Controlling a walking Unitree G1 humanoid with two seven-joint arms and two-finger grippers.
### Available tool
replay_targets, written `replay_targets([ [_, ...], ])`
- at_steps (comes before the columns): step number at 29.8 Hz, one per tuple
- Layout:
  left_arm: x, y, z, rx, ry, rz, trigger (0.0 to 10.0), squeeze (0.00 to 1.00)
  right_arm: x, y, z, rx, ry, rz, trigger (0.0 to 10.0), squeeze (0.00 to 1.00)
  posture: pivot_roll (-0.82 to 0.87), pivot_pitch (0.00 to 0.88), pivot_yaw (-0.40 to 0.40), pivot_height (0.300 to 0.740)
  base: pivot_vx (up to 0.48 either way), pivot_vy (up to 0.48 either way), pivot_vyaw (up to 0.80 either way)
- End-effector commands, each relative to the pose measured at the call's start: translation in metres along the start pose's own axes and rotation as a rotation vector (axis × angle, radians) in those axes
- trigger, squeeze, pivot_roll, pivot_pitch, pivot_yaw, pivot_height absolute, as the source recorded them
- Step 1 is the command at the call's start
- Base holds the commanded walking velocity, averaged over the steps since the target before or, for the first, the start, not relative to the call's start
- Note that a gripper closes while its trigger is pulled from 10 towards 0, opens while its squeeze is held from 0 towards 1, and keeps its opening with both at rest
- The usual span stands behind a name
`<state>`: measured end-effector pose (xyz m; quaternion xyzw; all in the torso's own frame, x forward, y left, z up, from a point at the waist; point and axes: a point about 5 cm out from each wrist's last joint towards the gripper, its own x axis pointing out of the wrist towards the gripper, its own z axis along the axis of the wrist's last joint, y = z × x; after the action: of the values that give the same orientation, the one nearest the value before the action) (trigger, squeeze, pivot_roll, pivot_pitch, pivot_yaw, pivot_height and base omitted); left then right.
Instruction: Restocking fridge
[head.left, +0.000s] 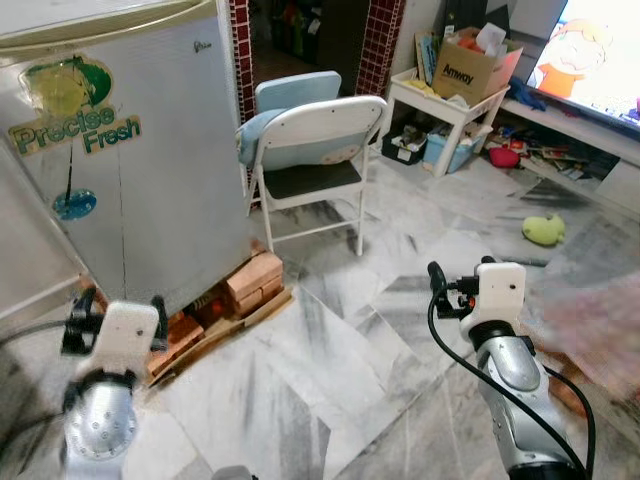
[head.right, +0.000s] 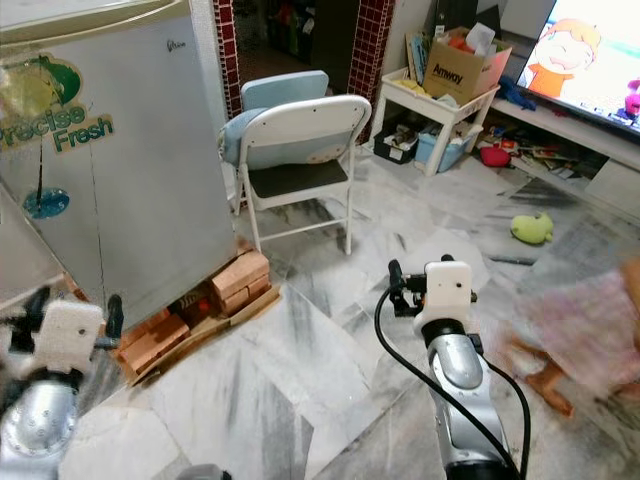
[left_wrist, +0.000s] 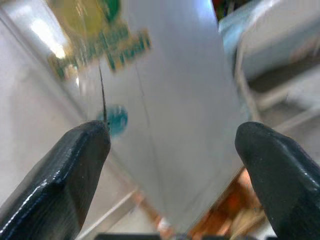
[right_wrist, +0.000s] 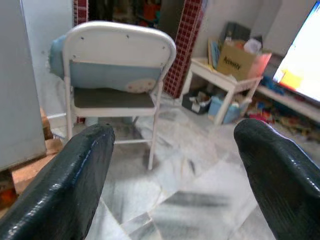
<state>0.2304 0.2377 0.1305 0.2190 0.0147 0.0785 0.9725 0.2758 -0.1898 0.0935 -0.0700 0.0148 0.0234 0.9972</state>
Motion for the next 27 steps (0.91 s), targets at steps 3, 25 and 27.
replay_targets([
  [3,-0.012,-0.001,0.008,-0.139,0.018,-0.035,10.0,0.0,0.001,0.0,0.004,-0.007,-0.015,0.008,10.0,0.0,0.08,0.0,-0.066,0.74,0.0,0.0,0.0],
  [25,-0.007,-0.025,-0.017,-0.31,0.153,0.022,10.0,0.0,0.007,0.016,0.0,0.035,-0.007,0.046,10.0,0.0,0.11,0.002,-0.088,0.74,0.0,0.0,0.0],
  [27,-0.01,-0.025,-0.016,-0.292,0.145,0.021,10.0,0.0,0.007,0.017,0.0,0.036,-0.008,0.047,10.0,0.0,0.11,0.002,-0.088,0.74,0.0,0.0,0.0],
])
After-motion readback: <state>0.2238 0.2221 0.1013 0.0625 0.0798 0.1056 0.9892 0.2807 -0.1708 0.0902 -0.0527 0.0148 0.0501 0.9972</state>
